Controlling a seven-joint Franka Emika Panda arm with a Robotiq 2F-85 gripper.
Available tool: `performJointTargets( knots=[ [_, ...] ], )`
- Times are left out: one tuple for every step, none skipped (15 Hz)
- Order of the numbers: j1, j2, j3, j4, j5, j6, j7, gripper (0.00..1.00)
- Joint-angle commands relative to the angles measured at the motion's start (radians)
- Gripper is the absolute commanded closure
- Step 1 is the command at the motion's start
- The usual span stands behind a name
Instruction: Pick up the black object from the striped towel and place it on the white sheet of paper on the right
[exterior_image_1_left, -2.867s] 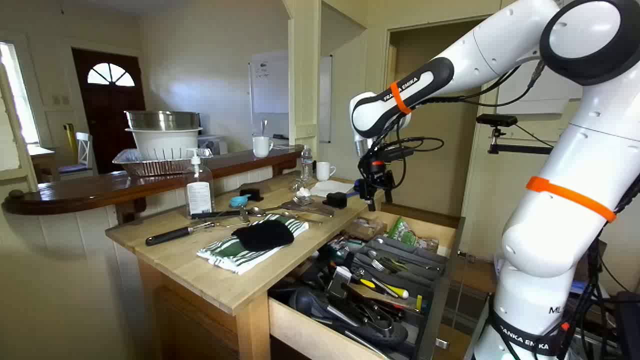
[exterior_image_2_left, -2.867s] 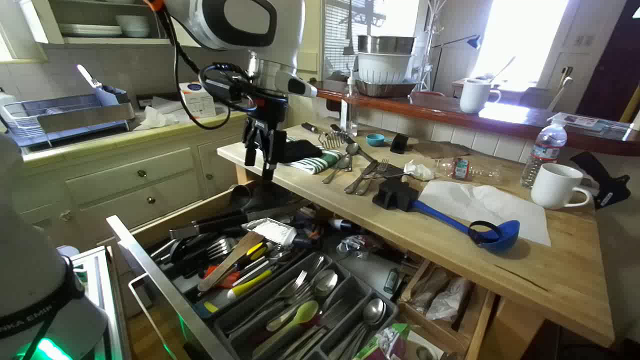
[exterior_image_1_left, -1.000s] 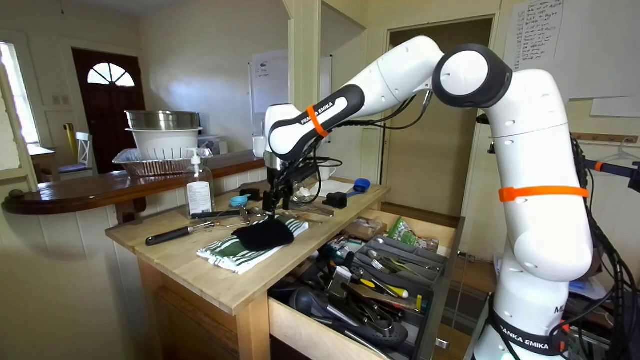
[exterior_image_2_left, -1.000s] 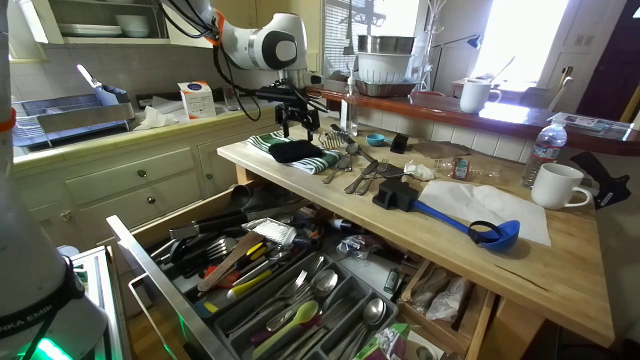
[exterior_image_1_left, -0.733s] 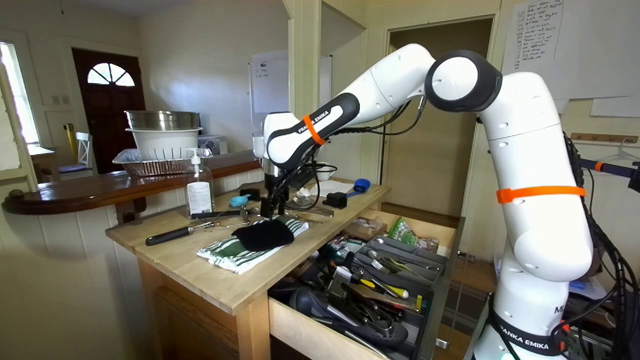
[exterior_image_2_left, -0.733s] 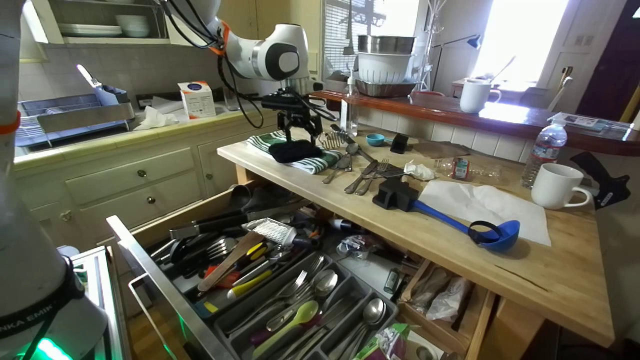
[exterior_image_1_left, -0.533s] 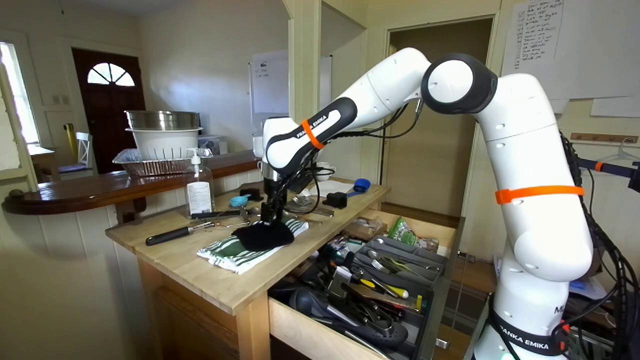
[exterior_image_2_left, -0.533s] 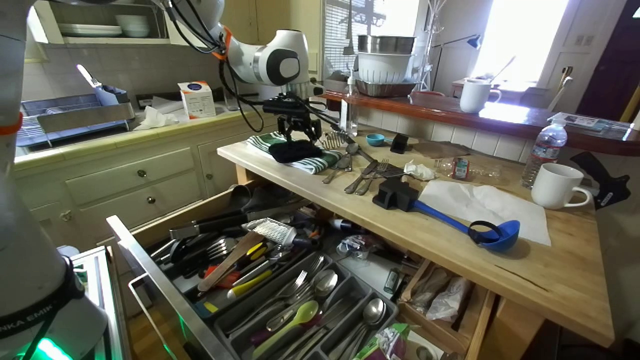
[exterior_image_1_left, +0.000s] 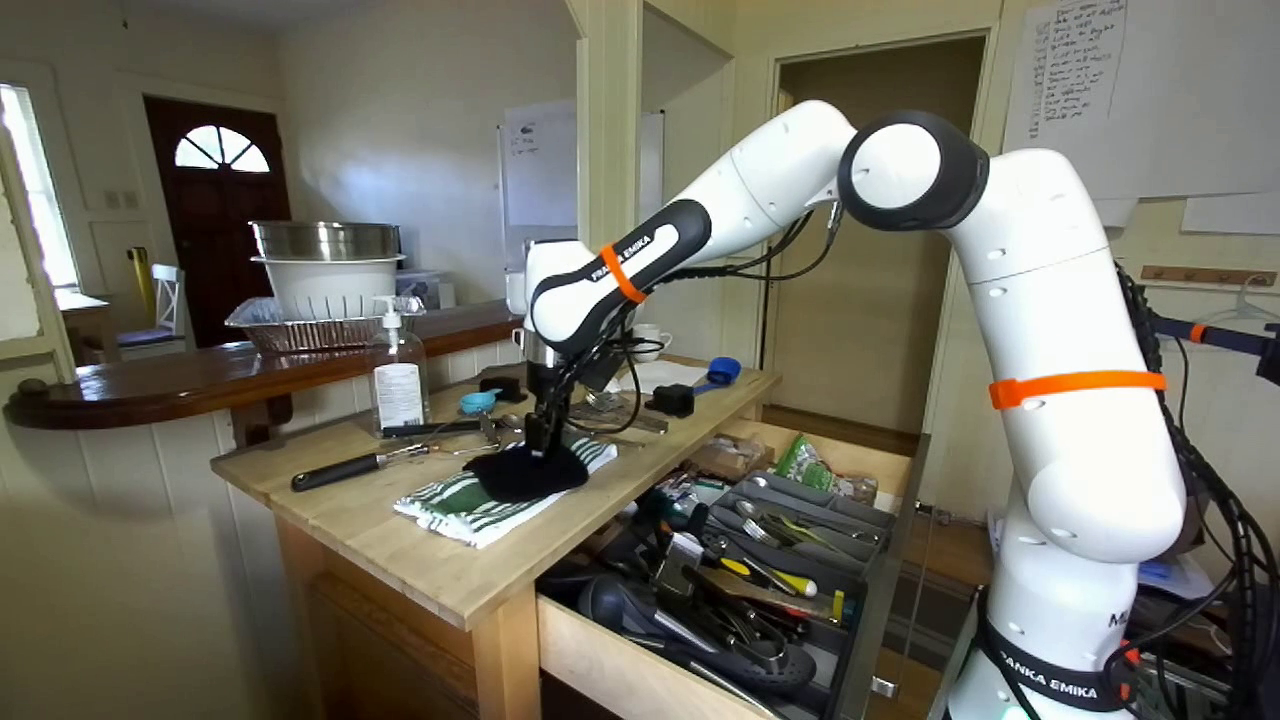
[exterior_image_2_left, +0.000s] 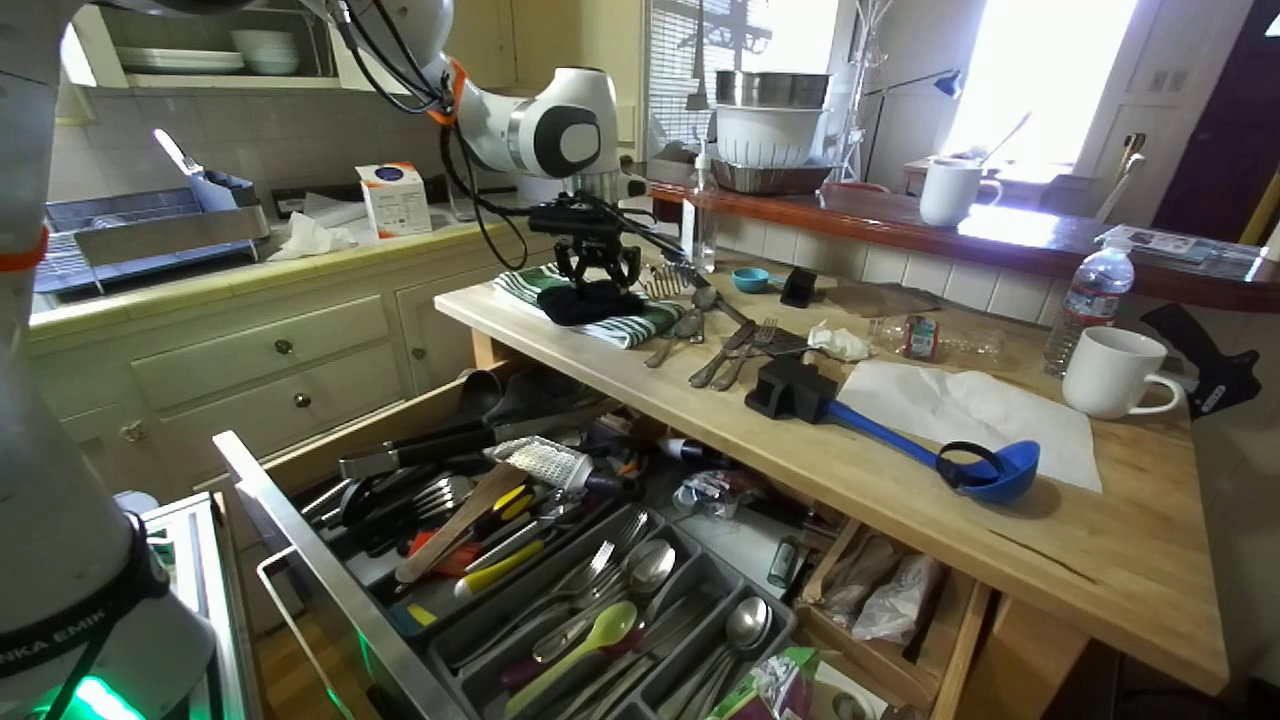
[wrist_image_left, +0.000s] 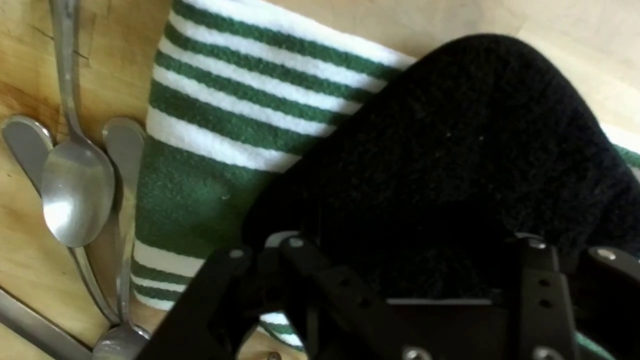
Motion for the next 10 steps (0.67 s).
performJointTargets(
  knots=[
    [-0.017,0.014,0.014,0.010,0.021,0.006,-0.043,0.37],
    [-0.018,0.016,0.015,0.010,0.024,0.007,-0.050,0.54],
    [-0.019,0.018,0.014,0.013,0.026,0.002,-0.053,0.57],
    [-0.023,0.018,0.018,0.014,0.038,-0.005,-0.062,0.66],
    [-0.020,0.019,0.016,0.014,0.034,-0.008,-0.065,0.73],
    [-0.020,0.021,0.017,0.014,0.034,-0.013,-0.070,0.81],
    [-0.019,0.024,0.016,0.015,0.029,-0.017,-0.072,0.89],
    [-0.017,0.026,0.015,0.015,0.026,-0.023,-0.075,0.95],
    [-0.017,0.027,0.017,0.015,0.026,-0.023,-0.080,1.00],
    [-0.016,0.025,0.017,0.016,0.024,-0.024,-0.078,1.00]
  ],
)
